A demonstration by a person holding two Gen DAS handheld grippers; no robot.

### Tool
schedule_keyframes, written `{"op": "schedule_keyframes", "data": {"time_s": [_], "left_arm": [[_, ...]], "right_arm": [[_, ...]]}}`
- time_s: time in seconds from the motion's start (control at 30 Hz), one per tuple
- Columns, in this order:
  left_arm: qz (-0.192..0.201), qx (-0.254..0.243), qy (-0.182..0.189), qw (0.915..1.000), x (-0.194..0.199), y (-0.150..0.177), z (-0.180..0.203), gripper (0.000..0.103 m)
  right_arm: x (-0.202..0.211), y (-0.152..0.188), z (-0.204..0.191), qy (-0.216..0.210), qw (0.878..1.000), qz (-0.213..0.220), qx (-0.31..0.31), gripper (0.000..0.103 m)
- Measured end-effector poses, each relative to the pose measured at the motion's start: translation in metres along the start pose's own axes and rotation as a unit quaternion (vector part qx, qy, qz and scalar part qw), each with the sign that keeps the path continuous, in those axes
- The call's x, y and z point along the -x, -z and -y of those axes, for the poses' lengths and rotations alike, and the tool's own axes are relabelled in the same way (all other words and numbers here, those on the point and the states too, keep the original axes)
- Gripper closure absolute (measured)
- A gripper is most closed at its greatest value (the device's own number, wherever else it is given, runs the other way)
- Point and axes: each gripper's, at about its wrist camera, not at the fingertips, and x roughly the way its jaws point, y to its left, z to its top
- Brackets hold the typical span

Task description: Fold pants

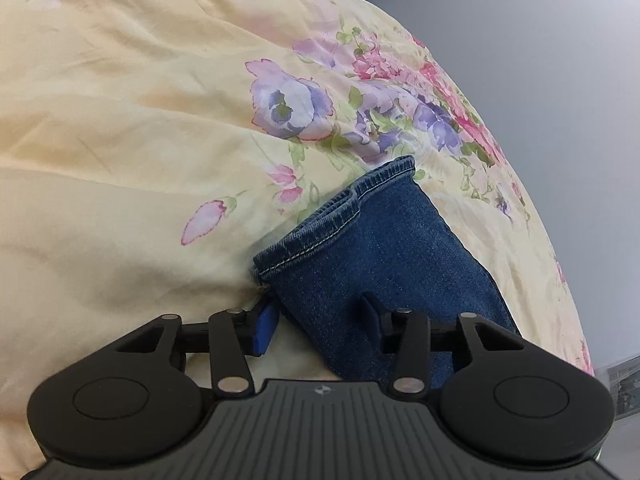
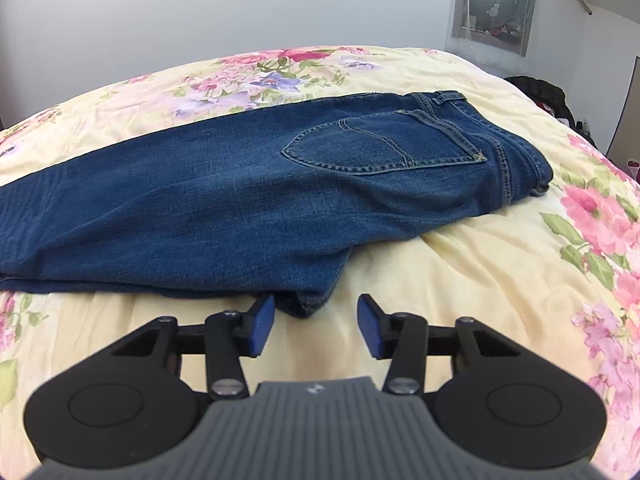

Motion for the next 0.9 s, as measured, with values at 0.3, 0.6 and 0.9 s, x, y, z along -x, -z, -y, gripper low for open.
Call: {"op": "schedule_keyframes", "data": {"time_s": [0.3, 0.6, 0.9], "left_arm": [[0.058, -0.083, -0.031, 0.9944, 0.037, -0.016, 0.056, 0.097], [0.055, -0.15, -0.073, 0.9845, 0.033, -0.013, 0.059, 0.096], [0.034, -0.147, -0.101, 0.9834, 0.01, -0.003, 0.038, 0.09]], "right_arm": [[0.021, -0.03, 0.012, -0.02, 0.999, 0.032, 0.003, 0.101], [0.012, -0.019, 0.026, -0.022, 0.999, -0.027, 0.007, 0.103], [-0.01, -0.006, 0.027, -0.027, 0.996, -0.077, 0.02, 0.101]]}}
